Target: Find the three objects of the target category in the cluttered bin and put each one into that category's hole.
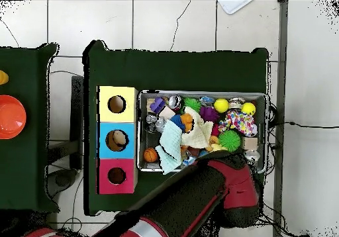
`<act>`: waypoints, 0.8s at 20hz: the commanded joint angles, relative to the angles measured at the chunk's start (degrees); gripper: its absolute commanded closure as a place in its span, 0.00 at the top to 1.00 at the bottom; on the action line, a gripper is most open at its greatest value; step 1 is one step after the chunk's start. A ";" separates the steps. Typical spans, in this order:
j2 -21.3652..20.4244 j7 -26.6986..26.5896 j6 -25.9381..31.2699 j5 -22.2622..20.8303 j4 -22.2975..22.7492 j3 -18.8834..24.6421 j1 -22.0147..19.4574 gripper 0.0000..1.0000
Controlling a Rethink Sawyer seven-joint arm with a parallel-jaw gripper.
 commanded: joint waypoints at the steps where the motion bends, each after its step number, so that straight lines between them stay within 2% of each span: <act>1: -0.65 -1.78 0.75 6.10 1.70 11.79 -2.22 1.00; 13: -1.51 -1.59 1.15 5.46 2.56 11.77 -1.38 1.00; 16: -1.55 -4.33 1.93 6.48 3.08 12.68 -1.92 1.00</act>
